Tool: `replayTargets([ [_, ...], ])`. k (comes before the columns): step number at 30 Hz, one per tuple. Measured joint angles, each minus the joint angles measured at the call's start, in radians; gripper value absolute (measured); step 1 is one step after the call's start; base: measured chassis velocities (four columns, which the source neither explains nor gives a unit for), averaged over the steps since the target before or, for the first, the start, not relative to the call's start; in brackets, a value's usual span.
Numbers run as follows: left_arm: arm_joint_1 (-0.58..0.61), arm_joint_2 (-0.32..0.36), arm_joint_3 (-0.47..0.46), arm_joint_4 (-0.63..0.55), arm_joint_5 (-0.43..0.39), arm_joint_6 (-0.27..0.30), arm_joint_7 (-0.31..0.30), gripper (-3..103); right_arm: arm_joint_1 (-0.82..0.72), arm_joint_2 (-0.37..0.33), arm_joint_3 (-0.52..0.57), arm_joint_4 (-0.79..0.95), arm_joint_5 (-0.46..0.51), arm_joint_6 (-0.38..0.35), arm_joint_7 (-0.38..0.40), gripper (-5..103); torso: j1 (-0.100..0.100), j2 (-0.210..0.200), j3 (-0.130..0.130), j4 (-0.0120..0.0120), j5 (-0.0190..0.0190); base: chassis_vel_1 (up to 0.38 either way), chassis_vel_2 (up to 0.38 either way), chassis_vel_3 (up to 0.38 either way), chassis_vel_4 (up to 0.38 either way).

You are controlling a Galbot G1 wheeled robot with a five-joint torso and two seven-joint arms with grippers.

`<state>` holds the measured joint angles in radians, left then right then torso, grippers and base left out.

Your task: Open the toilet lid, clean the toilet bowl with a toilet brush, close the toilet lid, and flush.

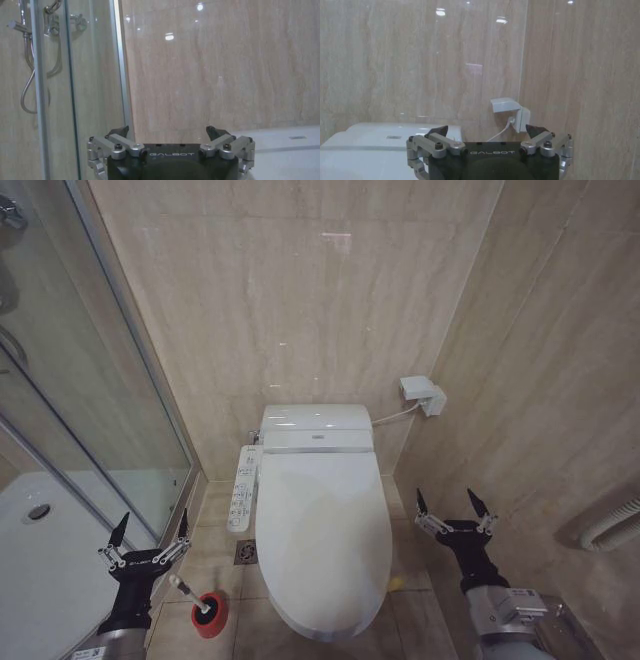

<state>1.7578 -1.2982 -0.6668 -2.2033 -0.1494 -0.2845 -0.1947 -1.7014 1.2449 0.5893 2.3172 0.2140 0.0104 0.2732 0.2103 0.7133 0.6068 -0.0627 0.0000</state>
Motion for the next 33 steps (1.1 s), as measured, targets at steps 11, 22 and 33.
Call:
replayTargets([
  [11,0.000,0.000,0.000,0.000,0.000,0.000,0.000,100,0.000,0.000,0.000,0.000,0.000,0.000,0.000,100,0.000,0.000,0.000,0.0000,0.0000,0.000,0.000,0.000,0.000],
  [22,0.000,0.000,0.000,0.000,0.000,0.000,0.000,100,0.000,0.000,0.000,0.000,0.000,0.000,0.000,100,0.000,0.000,0.000,0.0000,0.0000,0.000,0.000,0.000,0.000],
  [33,0.000,0.000,0.000,0.000,0.000,0.000,0.000,100,0.000,0.000,0.000,0.000,0.000,0.000,0.000,100,0.000,0.000,0.000,0.0000,0.0000,0.000,0.000,0.000,0.000],
])
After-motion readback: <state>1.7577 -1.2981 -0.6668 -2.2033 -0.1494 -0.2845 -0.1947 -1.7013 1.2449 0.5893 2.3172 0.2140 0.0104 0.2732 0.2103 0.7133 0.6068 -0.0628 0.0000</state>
